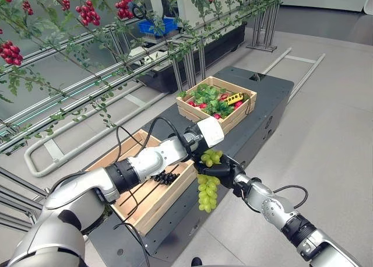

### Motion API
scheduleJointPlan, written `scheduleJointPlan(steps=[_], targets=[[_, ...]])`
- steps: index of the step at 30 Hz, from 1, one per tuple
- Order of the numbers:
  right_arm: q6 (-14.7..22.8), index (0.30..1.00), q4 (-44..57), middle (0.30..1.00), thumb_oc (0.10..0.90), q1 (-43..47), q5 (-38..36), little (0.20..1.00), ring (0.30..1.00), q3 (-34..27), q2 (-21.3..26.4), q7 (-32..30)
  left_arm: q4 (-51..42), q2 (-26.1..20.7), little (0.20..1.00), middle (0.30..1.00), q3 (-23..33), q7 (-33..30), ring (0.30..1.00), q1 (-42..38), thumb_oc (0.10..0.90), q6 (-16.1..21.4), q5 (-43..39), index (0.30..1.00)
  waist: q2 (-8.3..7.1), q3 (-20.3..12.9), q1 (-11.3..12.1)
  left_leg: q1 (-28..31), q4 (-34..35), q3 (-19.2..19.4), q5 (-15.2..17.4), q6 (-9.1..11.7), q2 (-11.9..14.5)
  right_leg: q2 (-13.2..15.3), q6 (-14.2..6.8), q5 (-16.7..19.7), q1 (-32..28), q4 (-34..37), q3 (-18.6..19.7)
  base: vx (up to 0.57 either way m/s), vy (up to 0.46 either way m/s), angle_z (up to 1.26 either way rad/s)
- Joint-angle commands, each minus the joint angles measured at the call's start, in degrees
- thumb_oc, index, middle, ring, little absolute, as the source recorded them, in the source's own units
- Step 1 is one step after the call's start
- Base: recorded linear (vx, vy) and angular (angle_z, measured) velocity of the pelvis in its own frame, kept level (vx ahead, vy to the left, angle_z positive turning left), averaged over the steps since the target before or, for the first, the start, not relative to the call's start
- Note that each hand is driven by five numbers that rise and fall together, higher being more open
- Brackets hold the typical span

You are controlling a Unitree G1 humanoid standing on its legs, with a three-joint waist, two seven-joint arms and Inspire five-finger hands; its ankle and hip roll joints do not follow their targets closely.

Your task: Pick up the fruits from the basket on one side to the basket on the other side

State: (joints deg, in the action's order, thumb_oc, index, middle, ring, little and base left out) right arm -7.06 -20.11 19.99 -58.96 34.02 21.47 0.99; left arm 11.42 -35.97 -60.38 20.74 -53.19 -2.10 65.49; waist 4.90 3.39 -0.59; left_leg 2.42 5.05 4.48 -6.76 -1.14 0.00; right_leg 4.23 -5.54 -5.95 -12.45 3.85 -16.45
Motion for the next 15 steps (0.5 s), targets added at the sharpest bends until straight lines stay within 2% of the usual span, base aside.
scheduleJointPlan(steps=[1, 4, 5, 6, 7, 8, 9, 10, 11, 13, 14, 15], targets=[[7.95, 0.300, 11.07, 0.300, 0.400, 0.55, -2.89, 0.300, 0.300, -5.80, -5.41, 2.15, 30.93, -15.61, 0.900, 0.900, 11.66, 13.15, 0.900, -6.58, 0.800, -30.00, 20.37, 0.900, -3.04, -1.48, -0.67, 1.94, -0.05, -1.48, 5.47, 2.57, 1.53, 0.09, 3.46, 4.16, 3.52, -0.15, 1.01, 0.00, 0.000, 0.00], [8.14, 0.300, 10.85, 0.300, 0.400, 0.62, -2.38, 0.300, 0.300, -5.63, -5.52, 1.79, 30.48, -15.36, 0.900, 0.900, 11.83, 11.25, 0.900, -6.58, 0.800, -30.29, 19.97, 0.900, -3.03, -1.38, -0.70, 1.95, -0.05, -1.50, 5.44, 2.59, 1.57, 0.10, 3.47, 4.17, 3.54, -0.19, 1.04, 0.00, 0.000, 0.00], [8.22, 0.300, 10.76, 0.300, 0.400, 0.59, -1.89, 0.300, 0.300, -5.63, -5.47, 1.69, 30.40, -15.29, 0.900, 0.900, 12.22, 7.13, 0.900, -6.64, 0.800, -30.36, 17.70, 0.900, -3.04, -1.33, -0.74, 2.01, -0.05, -1.48, 5.52, 2.59, 1.56, 0.10, 3.49, 4.11, 3.50, -0.21, 1.06, 0.00, 0.000, 0.00], [8.28, 0.300, 10.75, 0.300, 0.400, 0.57, -1.85, 0.300, 0.300, -5.58, -5.42, 1.71, 30.30, -15.31, 0.900, 0.900, 12.19, 6.23, 0.900, -6.73, 0.800, -30.40, 16.95, 0.900, -3.04, -1.32, -0.76, 2.01, -0.05, -1.47, 5.53, 2.59, 1.57, 0.10, 3.50, 4.09, 3.50, -0.21, 1.07, 0.00, 0.000, 0.00], [8.43, 0.300, 10.64, 0.300, 0.400, 0.51, -1.63, 0.300, 0.300, -5.47, -5.41, 1.70, 29.43, -15.46, 0.900, 0.900, 12.44, -2.31, 0.900, -6.78, 0.800, -29.53, 11.82, 0.900, -3.07, -1.31, -0.77, 2.01, -0.05, -1.45, 5.54, 2.63, 1.64, 0.13, 3.52, 4.03, 3.58, -0.34, 1.09, 0.00, 0.000, 0.00], [8.51, 0.300, 10.81, 0.300, 0.400, 0.53, -1.60, 0.300, 0.300, -5.34, -5.19, 1.40, 28.42, -15.67, 0.900, 0.900, 12.93, -12.66, 0.900, -6.94, 0.800, -26.54, 6.10, 0.900, -3.17, -1.30, -0.77, 2.02, -0.05, -1.53, 5.58, 2.59, 1.59, 0.13, 3.51, 4.02, 3.60, -0.38, 1.09, 0.00, 0.000, 0.00], [8.57, 0.300, 10.86, 0.300, 0.400, 0.38, -1.57, 0.300, 0.300, -5.34, -4.96, 1.48, 27.76, -15.82, 0.900, 0.900, 13.25, -19.51, 0.900, -7.10, 0.800, -23.76, 2.85, 0.900, -3.22, -1.31, -0.79, 2.05, -0.05, -1.52, 5.60, 2.59, 1.57, 0.11, 3.51, 4.05, 3.56, -0.33, 1.10, 0.00, 0.000, 0.00], [8.56, 0.300, 10.99, 0.300, 0.400, 0.22, -1.59, 0.300, 0.300, -5.36, -4.73, 1.59, 27.08, -16.13, 0.900, 0.900, 13.11, -22.89, 0.900, -7.36, 0.800, -22.18, 1.03, 0.900, -3.24, -1.32, -0.81, 2.06, -0.05, -1.49, 5.62, 2.59, 1.58, 0.10, 3.54, 4.03, 3.53, -0.30, 1.15, 0.00, 0.000, 0.00], [8.67, 0.300, 11.15, 0.300, 0.400, -0.52, -1.86, 0.300, 0.300, -5.70, -3.95, 2.34, 25.13, -17.02, 0.900, 0.900, 13.02, -29.21, 0.900, -7.59, 0.800, -17.77, -1.99, 0.900, -3.28, -1.41, -0.78, 2.03, -0.05, -1.39, 5.64, 2.58, 1.62, 0.13, 3.50, 4.09, 3.52, -0.23, 1.06, 0.00, 0.000, 0.00], [8.75, 0.300, 10.96, 0.300, 0.400, -1.34, -2.02, 0.300, 0.300, -6.31, -3.31, 3.49, 23.08, -18.23, 0.900, 0.900, 13.67, -34.85, 0.900, -7.11, 0.800, -12.68, -6.54, 0.900, -3.29, -1.49, -0.70, 1.99, -0.05, -1.34, 5.63, 2.60, 1.67, 0.13, 3.50, 4.14, 3.54, -0.20, 1.05, 0.01, 0.000, -0.04], [8.92, 0.300, 10.86, 0.300, 0.400, -2.10, -1.76, 0.300, 0.300, -6.71, -3.10, 4.17, 21.51, -19.10, 0.900, 0.900, 14.53, -37.68, 0.900, -6.17, 0.800, -6.38, -11.94, 0.900, -3.29, -1.57, -0.57, 1.97, -0.05, -1.36, 5.64, 2.58, 1.69, 0.14, 3.50, 4.14, 3.51, -0.19, 1.00, 0.00, 0.000, 0.00], [9.19, 0.300, 10.65, 0.300, 0.400, -2.84, -1.63, 0.300, 0.300, -7.18, -2.75, 4.89, 18.22, -20.33, 0.900, 0.900, 16.08, -37.42, 0.900, -4.48, 0.800, -3.31, -22.30, 0.900, -3.26, -1.42, -0.26, 2.18, -0.05, -1.30, 5.69, 2.68, 1.77, 0.16, 3.45, 4.08, 3.34, -0.25, 1.04, 0.00, 0.000, 0.00]])
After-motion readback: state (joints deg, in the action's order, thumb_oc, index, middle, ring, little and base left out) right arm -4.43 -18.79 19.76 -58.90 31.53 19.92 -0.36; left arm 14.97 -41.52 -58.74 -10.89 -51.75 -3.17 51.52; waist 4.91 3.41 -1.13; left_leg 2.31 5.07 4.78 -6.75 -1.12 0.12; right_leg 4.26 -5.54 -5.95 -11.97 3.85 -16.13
